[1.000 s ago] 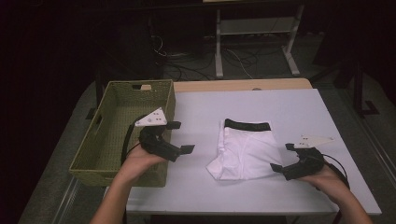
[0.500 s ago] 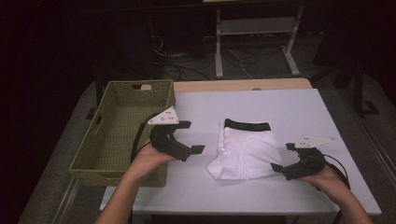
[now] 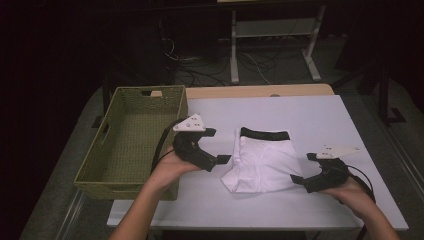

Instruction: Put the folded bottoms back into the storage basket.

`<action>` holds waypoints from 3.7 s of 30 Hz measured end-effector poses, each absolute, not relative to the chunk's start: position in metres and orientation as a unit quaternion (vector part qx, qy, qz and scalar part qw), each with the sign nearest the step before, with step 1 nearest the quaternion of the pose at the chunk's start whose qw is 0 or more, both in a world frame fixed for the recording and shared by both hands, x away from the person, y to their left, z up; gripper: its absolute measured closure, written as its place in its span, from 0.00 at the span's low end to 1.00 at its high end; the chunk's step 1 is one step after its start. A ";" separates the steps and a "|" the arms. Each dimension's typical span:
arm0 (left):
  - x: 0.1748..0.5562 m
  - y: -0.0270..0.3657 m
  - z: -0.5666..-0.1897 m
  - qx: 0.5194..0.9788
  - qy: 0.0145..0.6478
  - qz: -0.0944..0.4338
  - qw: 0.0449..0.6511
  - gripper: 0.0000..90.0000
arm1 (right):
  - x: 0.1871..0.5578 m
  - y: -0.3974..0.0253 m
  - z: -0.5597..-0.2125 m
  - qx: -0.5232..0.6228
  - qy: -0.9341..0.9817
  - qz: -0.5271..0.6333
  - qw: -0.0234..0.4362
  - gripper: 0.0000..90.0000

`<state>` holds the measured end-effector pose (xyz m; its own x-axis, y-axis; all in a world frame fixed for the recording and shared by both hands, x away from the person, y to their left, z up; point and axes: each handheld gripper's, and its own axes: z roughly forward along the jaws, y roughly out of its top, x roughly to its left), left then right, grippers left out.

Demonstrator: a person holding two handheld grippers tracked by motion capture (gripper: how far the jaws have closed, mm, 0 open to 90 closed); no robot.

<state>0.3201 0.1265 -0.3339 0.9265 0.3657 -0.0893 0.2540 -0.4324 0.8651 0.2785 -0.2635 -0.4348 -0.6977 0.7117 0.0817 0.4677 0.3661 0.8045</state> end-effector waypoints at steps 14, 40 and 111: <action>0.314 0.104 -0.355 0.845 0.179 0.048 0.501 0.01 | 0.279 -0.260 -0.436 0.355 0.817 0.434 0.135 0.00; 0.310 0.096 -0.391 0.848 0.188 0.050 0.492 0.01 | 0.279 -0.260 -0.436 0.354 0.818 0.432 0.135 0.00; 0.407 0.068 -0.439 0.849 0.293 0.076 0.433 0.12 | 0.277 -0.261 -0.438 0.358 0.818 0.429 0.137 0.00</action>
